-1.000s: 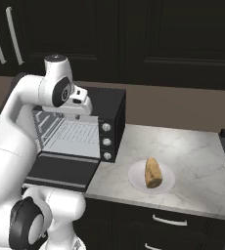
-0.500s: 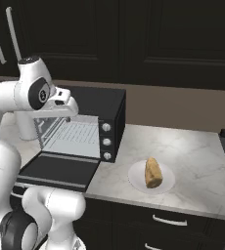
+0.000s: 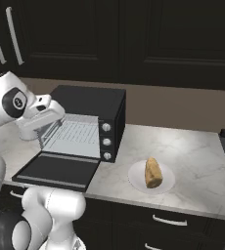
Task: Pull the toaster oven rack outwards. Pick up the baguette from the plate and place it on the toaster oven rack. Close the toaster oven door fully and set the temperature to the lowest setting.
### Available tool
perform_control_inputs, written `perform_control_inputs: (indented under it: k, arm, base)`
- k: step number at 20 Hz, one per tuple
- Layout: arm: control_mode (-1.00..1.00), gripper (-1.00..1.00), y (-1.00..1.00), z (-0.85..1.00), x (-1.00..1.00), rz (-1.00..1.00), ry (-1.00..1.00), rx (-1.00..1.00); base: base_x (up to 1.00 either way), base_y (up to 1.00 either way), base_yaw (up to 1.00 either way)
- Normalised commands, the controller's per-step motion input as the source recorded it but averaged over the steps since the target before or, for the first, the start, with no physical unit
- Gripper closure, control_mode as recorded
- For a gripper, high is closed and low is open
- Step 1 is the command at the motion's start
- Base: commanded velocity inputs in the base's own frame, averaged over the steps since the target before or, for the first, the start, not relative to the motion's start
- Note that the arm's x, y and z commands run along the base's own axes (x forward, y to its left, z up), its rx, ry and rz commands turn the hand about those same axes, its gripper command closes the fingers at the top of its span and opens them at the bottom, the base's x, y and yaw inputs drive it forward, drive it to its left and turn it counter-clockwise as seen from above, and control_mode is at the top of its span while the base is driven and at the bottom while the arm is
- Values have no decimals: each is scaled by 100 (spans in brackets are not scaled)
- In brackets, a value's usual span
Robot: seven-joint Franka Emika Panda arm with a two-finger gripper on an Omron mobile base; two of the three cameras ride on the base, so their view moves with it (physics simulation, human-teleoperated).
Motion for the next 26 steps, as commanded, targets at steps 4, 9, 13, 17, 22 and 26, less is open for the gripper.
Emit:
perform_control_inputs:
  k: [4, 9, 13, 17, 22, 26]
  arm:
    - [-100, -100, 19, -48, 0, 7, -7, -33]
    - [-100, -100, 18, -40, 0, 8, -9, -31]
    - [-100, -100, 23, -32, 9, 8, -2, -28]
    - [-100, -100, 15, -29, 35, 7, -1, -23]
    - [-100, -100, 2, -29, 49, 4, -2, -14]
    - [-100, -100, 3, -34, 52, 3, -4, -11]
  base:
    - [0, 0, 0]
    - [0, 0, 0]
    - [0, 0, 0]
    - [0, 0, 0]
    - [0, 0, 0]
    - [0, 0, 0]
